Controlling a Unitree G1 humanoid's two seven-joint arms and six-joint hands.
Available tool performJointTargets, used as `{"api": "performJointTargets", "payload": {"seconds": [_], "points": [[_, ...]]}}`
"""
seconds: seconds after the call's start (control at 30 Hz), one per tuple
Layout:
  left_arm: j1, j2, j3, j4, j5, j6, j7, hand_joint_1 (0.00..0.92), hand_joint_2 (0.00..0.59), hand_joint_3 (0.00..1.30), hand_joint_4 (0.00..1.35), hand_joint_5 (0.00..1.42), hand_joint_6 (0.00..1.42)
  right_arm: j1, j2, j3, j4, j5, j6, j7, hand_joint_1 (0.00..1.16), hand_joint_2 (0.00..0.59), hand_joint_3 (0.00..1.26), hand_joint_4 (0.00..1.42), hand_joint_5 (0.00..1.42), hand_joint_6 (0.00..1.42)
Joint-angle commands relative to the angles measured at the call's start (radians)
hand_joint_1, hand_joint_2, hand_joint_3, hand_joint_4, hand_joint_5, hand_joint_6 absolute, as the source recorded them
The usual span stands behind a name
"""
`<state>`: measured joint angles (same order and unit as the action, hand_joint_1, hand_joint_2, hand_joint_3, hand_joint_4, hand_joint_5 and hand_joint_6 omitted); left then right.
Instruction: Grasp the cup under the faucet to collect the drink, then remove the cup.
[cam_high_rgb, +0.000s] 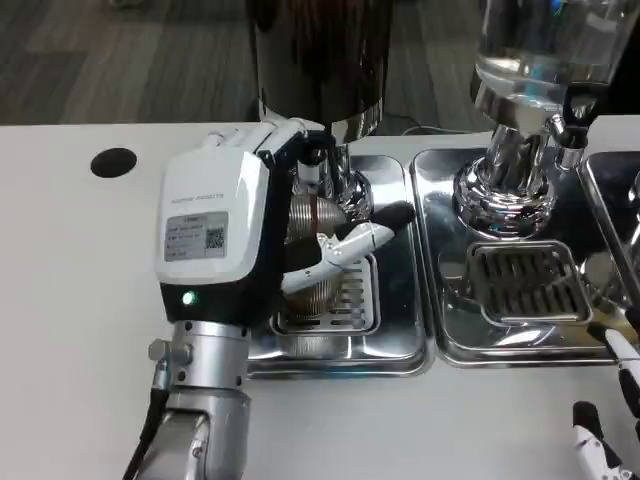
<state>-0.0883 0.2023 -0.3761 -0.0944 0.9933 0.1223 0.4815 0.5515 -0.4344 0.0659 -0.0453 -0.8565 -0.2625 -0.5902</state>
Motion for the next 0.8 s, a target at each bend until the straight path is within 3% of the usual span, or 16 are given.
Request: {"api": "performJointTargets", "payload": {"seconds": [0.03, 0.8], "points": [[0.036, 0.015, 0.000, 0.020, 0.007, 0.008, -0.022, 0.000, 0.079, 0.56, 0.41, 0.51, 0.41, 0.004, 0.003, 0.001, -0.002, 0.009, -0.006, -0.003, 0.12, 0.450, 0.13, 0.00, 0.00, 0.00], [0.032, 0.027, 0.003, 0.029, 0.012, -0.001, -0.023, 0.000, 0.074, 0.56, 0.38, 0.51, 0.39, -0.013, 0.007, 0.010, 0.016, 0.010, -0.003, -0.002, 0.11, 0.451, 0.14, 0.00, 0.00, 0.00]]}}
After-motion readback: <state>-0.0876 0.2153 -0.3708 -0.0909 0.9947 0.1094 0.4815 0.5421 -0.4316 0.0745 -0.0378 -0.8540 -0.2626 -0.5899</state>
